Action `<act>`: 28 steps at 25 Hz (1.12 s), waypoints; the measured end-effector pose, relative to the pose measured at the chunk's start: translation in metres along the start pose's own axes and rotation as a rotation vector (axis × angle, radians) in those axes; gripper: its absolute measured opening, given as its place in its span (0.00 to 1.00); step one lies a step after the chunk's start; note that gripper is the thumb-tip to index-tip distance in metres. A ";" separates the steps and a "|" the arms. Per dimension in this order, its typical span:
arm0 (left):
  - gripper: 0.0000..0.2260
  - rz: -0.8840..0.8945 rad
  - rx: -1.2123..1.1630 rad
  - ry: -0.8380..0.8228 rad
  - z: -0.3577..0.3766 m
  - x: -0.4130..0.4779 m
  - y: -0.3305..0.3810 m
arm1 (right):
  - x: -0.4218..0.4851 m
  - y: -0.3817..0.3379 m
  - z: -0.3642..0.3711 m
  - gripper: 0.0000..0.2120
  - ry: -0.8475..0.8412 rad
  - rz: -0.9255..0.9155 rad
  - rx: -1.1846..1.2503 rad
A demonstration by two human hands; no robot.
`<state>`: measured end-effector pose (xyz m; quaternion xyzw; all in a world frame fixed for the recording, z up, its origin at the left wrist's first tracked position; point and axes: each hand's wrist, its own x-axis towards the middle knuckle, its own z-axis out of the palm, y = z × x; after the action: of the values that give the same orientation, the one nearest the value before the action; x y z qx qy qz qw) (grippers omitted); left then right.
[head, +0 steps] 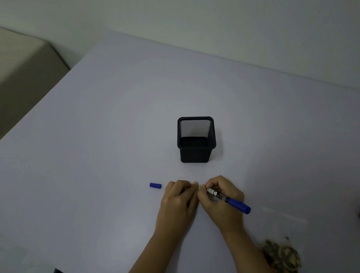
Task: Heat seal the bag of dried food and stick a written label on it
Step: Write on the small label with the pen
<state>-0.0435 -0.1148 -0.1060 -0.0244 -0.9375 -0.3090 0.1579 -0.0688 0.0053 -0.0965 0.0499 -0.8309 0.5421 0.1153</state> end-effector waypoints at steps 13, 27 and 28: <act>0.13 0.009 0.014 -0.007 -0.001 0.001 0.001 | 0.000 0.007 0.003 0.08 0.041 -0.072 -0.032; 0.12 0.010 0.015 0.003 0.000 0.000 0.001 | 0.000 0.008 0.004 0.08 0.073 -0.067 -0.033; 0.13 0.009 0.016 0.003 0.000 0.000 0.001 | 0.000 0.008 0.004 0.08 0.069 -0.072 -0.038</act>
<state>-0.0433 -0.1141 -0.1052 -0.0266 -0.9397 -0.3008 0.1609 -0.0706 0.0049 -0.1049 0.0588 -0.8343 0.5230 0.1643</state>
